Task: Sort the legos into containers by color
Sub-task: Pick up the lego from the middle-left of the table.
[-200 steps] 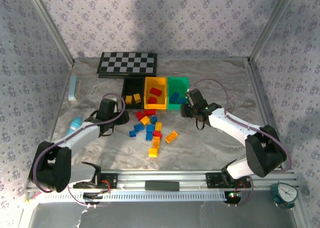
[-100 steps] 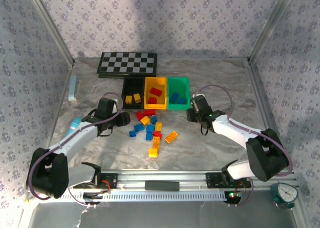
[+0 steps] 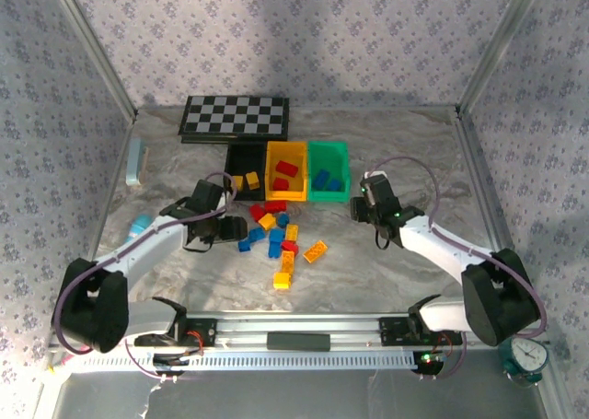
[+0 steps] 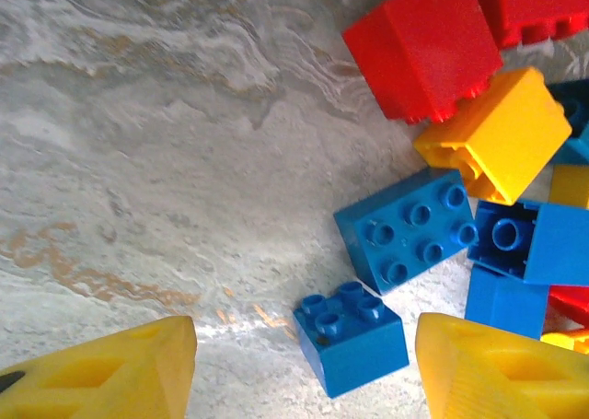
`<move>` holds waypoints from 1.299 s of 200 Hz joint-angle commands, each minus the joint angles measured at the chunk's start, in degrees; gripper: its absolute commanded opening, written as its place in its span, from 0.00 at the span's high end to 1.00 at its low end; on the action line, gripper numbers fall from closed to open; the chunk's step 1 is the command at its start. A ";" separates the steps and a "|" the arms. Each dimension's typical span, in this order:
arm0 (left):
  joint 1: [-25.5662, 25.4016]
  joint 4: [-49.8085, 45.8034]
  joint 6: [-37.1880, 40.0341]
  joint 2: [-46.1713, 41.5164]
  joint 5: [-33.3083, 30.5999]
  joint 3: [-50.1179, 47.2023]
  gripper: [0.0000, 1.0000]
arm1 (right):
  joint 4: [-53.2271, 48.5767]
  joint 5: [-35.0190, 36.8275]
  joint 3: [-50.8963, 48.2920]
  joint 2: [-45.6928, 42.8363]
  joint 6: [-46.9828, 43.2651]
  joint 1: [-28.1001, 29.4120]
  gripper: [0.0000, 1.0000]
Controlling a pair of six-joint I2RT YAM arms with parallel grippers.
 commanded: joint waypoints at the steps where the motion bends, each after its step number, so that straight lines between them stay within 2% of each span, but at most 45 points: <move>1: -1.43 -3.68 -0.83 0.93 0.50 2.54 0.36 | -0.33 -0.61 -0.92 -2.26 1.20 -0.21 0.38; 48: -4.25 -4.61 -2.69 1.63 -0.67 2.60 0.36 | -0.51 -1.29 -0.92 -2.74 1.55 -0.34 0.38; 149: -7.15 -2.67 -4.63 11.02 -2.14 4.64 0.42 | -0.89 -1.47 -0.88 -2.06 1.73 -0.41 0.38; 166: -7.68 -2.44 -4.65 11.95 -2.13 5.19 0.53 | -0.92 -1.30 -0.81 -2.23 1.64 -0.41 0.38; 175: -7.79 -2.82 -4.57 12.23 -2.22 5.63 0.55 | -0.87 -1.29 -0.84 -2.24 1.64 -0.41 0.38; 194: -8.18 -3.68 -4.65 11.85 -2.90 6.17 0.66 | -0.69 -1.59 -0.65 -2.14 1.60 -0.38 0.38; 221: -8.32 -4.03 -5.25 9.70 -4.11 5.99 0.69 | -0.93 -1.60 -0.81 -2.40 1.73 -0.40 0.38; 260: -8.36 -5.11 -5.70 5.80 -5.38 7.38 0.70 | -1.09 -1.56 -0.88 -3.12 1.82 -0.40 0.38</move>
